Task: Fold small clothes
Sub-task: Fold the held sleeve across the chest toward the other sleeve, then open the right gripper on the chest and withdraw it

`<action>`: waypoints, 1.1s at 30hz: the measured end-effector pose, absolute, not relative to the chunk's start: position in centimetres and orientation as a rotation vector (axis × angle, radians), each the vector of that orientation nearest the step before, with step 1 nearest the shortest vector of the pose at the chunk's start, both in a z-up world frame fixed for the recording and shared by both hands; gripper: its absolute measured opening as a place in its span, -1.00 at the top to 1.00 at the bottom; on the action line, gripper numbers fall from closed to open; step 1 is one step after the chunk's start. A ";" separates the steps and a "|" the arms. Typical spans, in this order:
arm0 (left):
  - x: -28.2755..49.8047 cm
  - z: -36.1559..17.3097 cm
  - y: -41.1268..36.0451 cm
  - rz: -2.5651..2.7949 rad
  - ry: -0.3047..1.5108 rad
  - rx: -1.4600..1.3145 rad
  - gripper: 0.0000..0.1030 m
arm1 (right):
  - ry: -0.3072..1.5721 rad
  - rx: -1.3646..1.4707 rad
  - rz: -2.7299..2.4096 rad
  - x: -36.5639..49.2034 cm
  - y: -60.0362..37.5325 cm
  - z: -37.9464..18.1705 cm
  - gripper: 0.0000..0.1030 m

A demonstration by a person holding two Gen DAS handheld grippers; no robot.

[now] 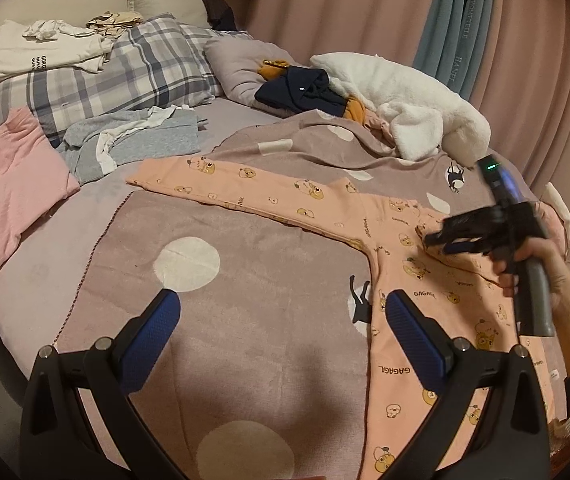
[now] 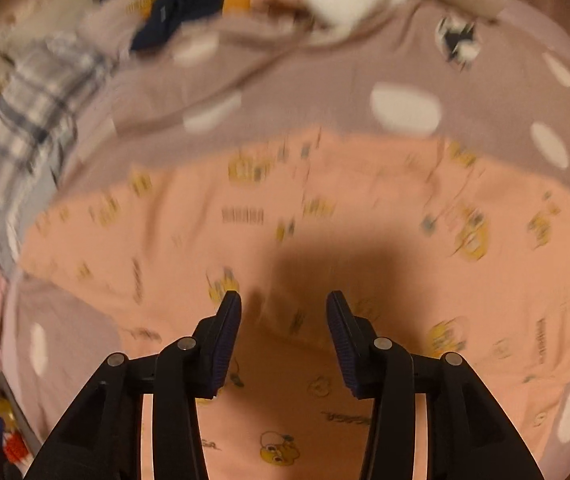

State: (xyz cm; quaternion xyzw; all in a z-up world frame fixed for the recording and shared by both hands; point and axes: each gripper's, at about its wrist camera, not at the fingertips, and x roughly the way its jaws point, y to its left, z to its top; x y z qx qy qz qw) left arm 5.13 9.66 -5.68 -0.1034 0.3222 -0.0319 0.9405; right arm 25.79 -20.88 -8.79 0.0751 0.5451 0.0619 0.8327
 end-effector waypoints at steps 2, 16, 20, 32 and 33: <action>5.2 -5.8 9.7 -0.061 0.664 -0.207 -0.99 | 1.143 0.094 0.060 26.2 -20.0 -9.7 0.46; 5.6 -6.8 11.1 -0.051 0.689 -0.245 -0.99 | 0.928 0.495 0.208 26.4 -21.6 -4.3 0.82; 5.4 -6.6 11.5 -0.048 0.684 -0.263 -0.99 | 0.939 0.457 0.262 26.6 -18.8 -4.2 0.82; 4.6 -5.8 12.1 -0.035 0.693 -0.277 -0.99 | 0.936 0.513 0.428 23.7 -18.0 -1.9 -0.13; 4.5 -5.6 12.1 -0.031 0.693 -0.276 -0.99 | 0.928 0.513 0.432 23.3 -18.0 -1.5 -0.18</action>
